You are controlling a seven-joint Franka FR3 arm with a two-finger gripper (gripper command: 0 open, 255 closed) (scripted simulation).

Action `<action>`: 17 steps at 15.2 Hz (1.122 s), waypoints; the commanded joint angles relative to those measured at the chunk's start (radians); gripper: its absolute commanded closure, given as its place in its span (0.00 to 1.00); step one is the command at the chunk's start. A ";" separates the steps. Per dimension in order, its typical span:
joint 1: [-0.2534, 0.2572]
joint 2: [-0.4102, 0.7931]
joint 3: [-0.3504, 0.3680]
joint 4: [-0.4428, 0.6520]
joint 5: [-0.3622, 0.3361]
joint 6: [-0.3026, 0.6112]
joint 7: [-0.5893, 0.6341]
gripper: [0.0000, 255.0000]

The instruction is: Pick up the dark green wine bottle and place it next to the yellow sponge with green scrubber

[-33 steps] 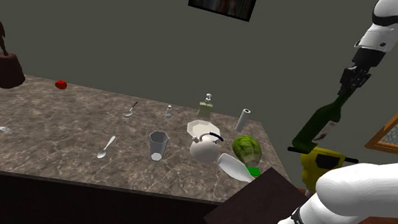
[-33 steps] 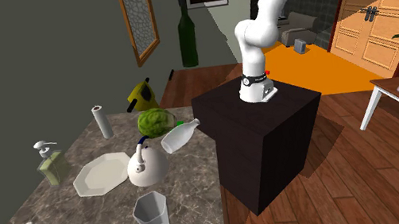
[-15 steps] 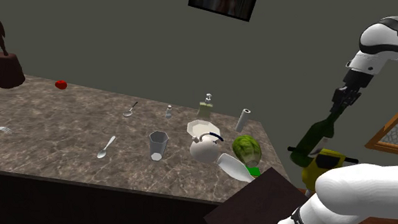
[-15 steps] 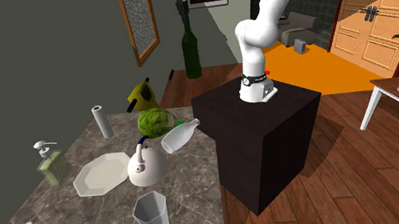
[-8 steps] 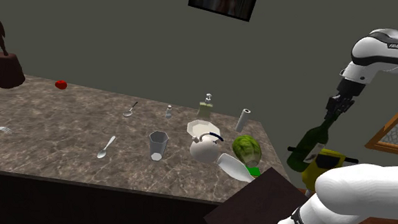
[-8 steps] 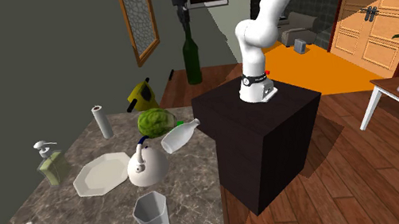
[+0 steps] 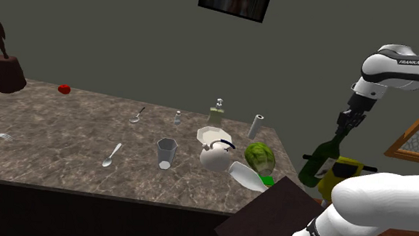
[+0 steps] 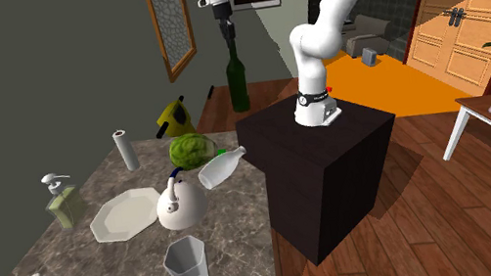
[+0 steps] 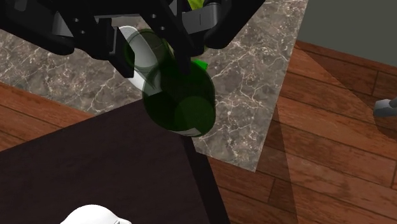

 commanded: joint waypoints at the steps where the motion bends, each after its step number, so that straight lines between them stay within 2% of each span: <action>1: -0.002 0.003 -0.009 -0.022 -0.006 0.026 0.000 1.00; 17: -0.006 0.069 -0.088 -0.189 -0.054 0.260 0.005 1.00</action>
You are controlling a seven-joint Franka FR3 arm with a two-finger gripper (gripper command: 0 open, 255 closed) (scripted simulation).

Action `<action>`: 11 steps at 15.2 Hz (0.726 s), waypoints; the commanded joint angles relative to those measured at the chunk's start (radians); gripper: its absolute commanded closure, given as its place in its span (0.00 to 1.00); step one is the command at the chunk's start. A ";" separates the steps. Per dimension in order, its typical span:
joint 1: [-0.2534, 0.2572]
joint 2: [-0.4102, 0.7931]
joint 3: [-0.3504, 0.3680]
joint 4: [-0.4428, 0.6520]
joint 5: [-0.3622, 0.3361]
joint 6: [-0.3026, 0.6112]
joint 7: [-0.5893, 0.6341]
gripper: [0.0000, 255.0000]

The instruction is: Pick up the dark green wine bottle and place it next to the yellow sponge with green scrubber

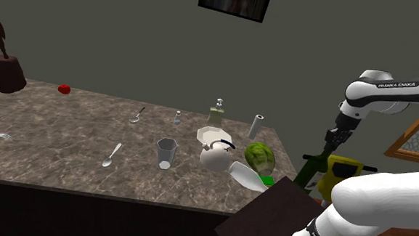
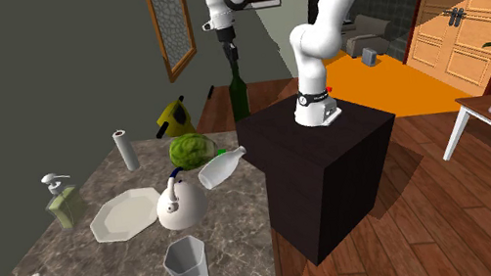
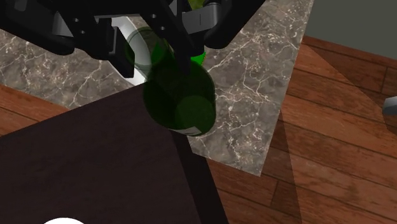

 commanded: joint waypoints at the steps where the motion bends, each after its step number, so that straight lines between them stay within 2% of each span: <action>1: 0.001 0.015 -0.013 -0.019 -0.006 0.035 0.000 1.00; 11: 0.014 0.110 -0.076 -0.095 -0.027 0.205 -0.005 1.00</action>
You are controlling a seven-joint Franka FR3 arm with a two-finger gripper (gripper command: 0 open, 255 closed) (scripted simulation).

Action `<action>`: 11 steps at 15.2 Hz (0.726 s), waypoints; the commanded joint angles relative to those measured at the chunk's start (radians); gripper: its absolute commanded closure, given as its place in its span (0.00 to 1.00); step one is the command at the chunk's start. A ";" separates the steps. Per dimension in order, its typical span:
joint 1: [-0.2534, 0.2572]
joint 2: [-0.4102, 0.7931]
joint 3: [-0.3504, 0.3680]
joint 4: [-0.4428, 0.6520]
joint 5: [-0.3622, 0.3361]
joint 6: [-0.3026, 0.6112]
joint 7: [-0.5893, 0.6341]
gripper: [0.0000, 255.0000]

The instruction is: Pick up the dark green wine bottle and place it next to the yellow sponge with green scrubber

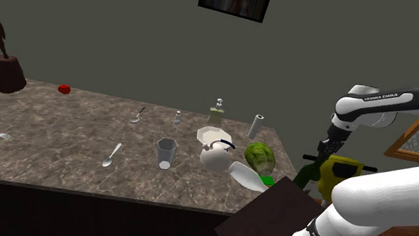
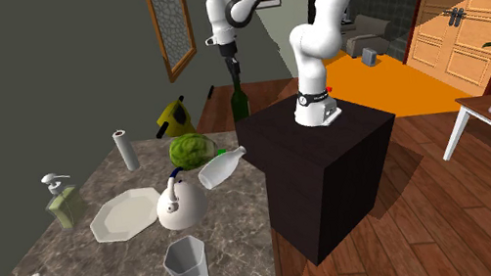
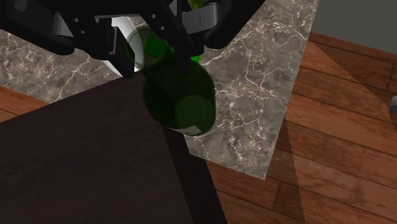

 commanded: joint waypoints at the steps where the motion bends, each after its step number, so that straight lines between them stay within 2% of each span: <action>1: 0.004 0.022 -0.013 -0.012 -0.002 0.034 -0.003 1.00; 11: 0.044 0.169 -0.089 -0.063 0.011 0.229 -0.028 1.00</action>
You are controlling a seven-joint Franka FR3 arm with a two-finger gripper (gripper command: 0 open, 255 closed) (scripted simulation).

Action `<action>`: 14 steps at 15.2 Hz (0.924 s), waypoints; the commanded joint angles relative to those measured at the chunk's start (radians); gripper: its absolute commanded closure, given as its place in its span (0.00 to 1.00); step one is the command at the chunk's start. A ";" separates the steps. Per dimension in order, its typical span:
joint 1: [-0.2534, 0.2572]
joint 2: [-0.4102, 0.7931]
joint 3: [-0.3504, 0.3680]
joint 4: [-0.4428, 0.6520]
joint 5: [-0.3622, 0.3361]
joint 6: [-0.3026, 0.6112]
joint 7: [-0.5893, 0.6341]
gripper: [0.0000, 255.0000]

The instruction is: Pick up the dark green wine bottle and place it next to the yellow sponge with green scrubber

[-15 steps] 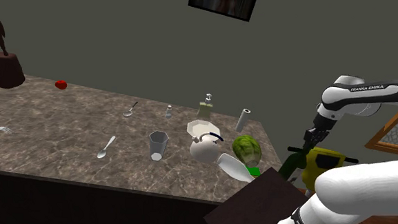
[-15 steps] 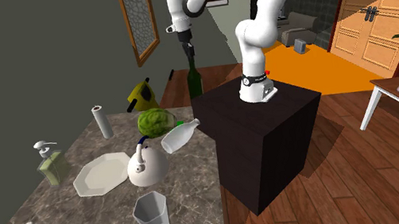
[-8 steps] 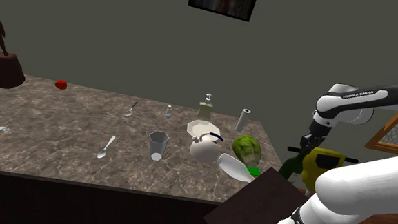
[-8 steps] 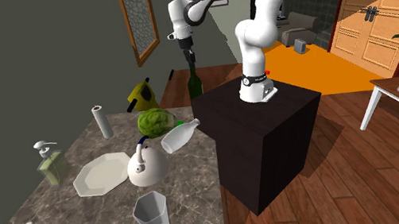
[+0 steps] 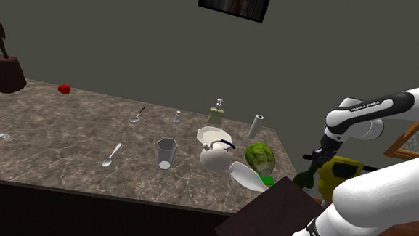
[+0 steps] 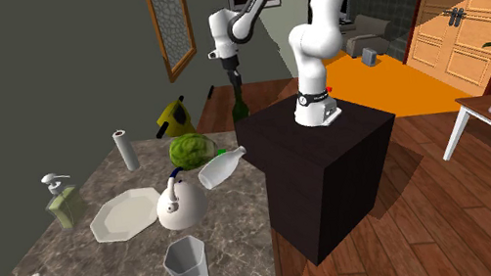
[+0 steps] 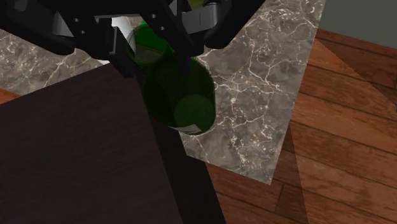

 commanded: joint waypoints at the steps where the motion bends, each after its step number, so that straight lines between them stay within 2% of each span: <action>1: 0.012 0.036 -0.017 -0.008 0.009 0.043 -0.009 1.00; 9: 0.019 0.054 -0.025 -0.011 0.015 0.064 -0.015 1.00; 10: 0.019 0.054 -0.025 -0.011 0.015 0.064 -0.015 0.00; 14: 0.019 0.054 -0.025 -0.011 0.015 0.064 -0.015 0.00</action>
